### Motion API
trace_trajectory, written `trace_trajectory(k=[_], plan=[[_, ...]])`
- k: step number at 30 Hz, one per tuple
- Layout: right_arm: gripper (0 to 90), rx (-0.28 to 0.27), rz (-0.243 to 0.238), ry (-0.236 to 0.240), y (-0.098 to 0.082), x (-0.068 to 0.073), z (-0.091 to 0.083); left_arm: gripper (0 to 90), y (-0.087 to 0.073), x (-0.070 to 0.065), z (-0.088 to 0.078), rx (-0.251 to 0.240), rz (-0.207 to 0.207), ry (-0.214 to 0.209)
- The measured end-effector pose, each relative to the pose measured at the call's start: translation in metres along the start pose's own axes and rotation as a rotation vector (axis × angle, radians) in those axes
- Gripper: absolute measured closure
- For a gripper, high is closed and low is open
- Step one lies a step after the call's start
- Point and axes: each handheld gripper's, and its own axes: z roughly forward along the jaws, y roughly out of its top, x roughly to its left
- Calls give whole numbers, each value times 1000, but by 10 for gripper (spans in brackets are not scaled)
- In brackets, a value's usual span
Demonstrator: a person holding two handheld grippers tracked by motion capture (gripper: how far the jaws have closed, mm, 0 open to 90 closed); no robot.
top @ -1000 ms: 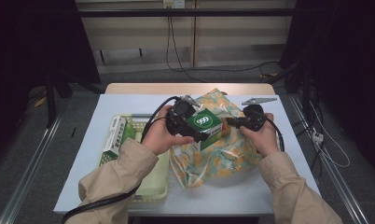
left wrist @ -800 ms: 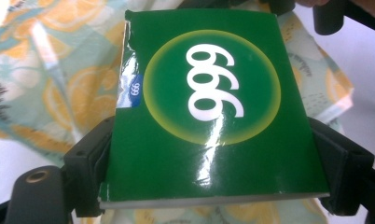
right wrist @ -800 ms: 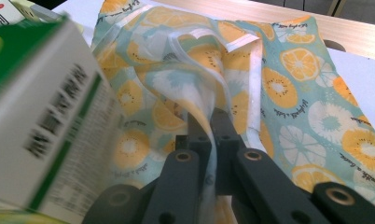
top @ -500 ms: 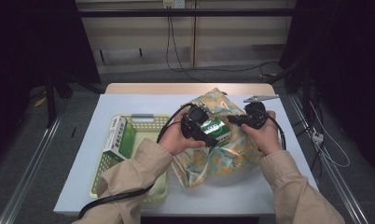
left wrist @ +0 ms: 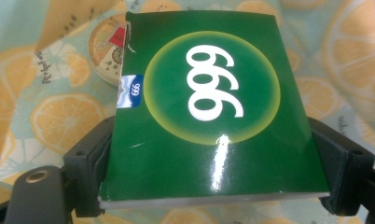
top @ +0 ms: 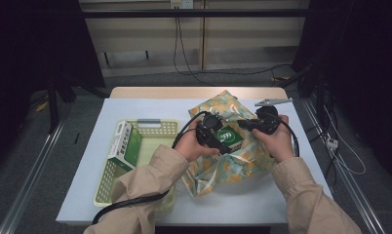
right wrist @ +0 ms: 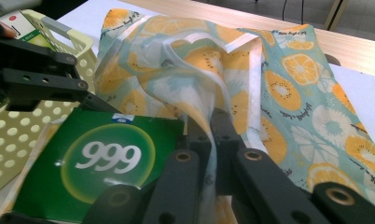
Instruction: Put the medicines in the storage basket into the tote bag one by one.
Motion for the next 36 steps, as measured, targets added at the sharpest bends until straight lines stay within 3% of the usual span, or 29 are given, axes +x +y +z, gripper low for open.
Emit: trace_trajectory(k=[7, 10, 23, 28, 30, 32, 36], plan=[[892, -3, -2, 4, 1, 2, -1, 158, -2, 2, 7, 0, 12, 35], [893, -4, -5, 6, 1, 3, -1, 157, -4, 7, 11, 12, 7, 49], [892, 1, -12, 15, 1, 7, 2, 156, 2, 23, 18, -28, -36, 130], [893, 3, -6, 18, 0, 8, 4, 156, 8, 27, 23, -26, -39, 141], [893, 4, -9, 20, 0, 9, 5, 154, 11, 28, 25, -54, -58, 145], [892, 8, -9, 20, 0, 9, 6, 146, 11, 28, 27, -59, -50, 149], [892, 13, -10, 21, -2, 9, 6, 126, 8, 29, 25, -76, -80, 117]])
